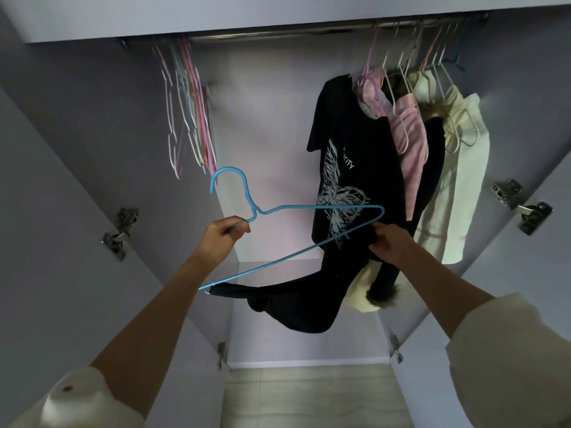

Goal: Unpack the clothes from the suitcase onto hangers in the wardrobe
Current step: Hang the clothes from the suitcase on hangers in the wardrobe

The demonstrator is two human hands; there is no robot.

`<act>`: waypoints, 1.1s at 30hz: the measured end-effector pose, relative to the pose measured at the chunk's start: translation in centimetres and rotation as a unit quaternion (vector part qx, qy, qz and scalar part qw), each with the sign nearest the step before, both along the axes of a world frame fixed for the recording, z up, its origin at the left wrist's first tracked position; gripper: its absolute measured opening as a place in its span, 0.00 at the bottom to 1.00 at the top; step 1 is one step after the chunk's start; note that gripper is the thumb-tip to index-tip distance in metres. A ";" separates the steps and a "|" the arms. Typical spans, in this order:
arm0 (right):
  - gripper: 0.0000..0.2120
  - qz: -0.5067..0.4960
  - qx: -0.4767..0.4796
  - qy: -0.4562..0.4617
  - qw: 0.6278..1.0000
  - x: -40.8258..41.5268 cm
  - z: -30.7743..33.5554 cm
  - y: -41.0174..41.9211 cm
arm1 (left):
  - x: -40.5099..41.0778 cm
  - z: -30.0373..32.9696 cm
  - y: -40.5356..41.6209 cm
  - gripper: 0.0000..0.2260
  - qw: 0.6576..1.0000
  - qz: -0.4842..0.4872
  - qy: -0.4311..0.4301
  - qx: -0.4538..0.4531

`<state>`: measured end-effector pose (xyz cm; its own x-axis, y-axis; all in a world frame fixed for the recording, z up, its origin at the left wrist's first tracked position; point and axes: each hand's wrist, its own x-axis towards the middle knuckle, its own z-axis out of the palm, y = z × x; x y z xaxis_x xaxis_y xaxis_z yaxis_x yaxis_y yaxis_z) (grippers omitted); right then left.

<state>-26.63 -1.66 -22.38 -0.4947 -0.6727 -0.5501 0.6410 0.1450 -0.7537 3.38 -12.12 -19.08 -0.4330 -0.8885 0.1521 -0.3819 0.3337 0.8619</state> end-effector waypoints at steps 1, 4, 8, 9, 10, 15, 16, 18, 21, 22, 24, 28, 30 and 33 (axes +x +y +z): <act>0.20 0.024 -0.012 -0.008 1.000 0.5 0.2 0.1 | -0.1 0.0 0.0 0.06 1.000 0.000 0.000 0.002; 0.20 0.058 -0.039 -0.015 0.997 1.6 0.7 0.0 | -0.1 0.0 0.3 0.06 1.000 0.000 0.000 0.009; 0.16 0.052 -0.038 -0.012 0.998 1.5 0.9 -0.3 | 0.4 0.3 0.6 0.06 1.000 -0.015 0.006 0.019; 0.15 0.047 -0.034 -0.007 0.998 1.6 1.1 -0.3 | 0.5 0.4 0.7 0.06 1.000 -0.017 0.004 0.021; 0.14 0.042 -0.032 0.002 0.999 1.7 1.2 -0.4 | 0.5 0.5 0.7 0.06 1.000 -0.019 0.003 0.024; 0.09 -0.030 -0.006 0.067 0.997 2.0 0.7 -1.4 | 0.1 1.1 1.2 0.07 0.999 -0.035 -0.005 0.037; 0.11 -0.038 0.011 0.097 0.994 2.0 0.4 -1.5 | 0.1 1.2 1.3 0.07 0.998 -0.039 -0.005 0.040; 0.14 -0.043 0.039 0.174 0.983 1.8 0.0 -1.5 | 0.0 1.6 1.6 0.08 0.998 -0.042 0.002 0.044; 0.13 -0.057 0.027 0.232 0.971 1.7 -0.3 -1.2 | -0.3 2.2 2.0 0.08 0.998 -0.033 0.022 0.057; 0.13 -0.061 0.018 0.236 0.970 1.6 -0.3 -1.2 | -0.3 2.4 2.0 0.09 0.997 -0.029 0.026 0.061; 0.14 -0.059 0.008 0.237 0.970 1.6 -0.3 -1.2 | -0.5 2.8 2.3 0.11 0.997 -0.039 0.023 0.069; 0.14 -0.085 -0.002 0.225 0.971 1.6 -0.2 -1.0 | -0.9 3.4 2.9 0.14 0.994 -0.070 0.010 0.086; 0.17 -0.114 -0.013 0.199 0.973 1.3 0.0 -0.7 | -0.9 3.6 2.9 0.12 0.994 -0.066 0.009 0.085; 0.15 -0.111 -0.043 0.122 0.985 1.0 0.3 -0.6 | -0.8 3.7 2.8 0.08 0.996 -0.052 0.001 0.079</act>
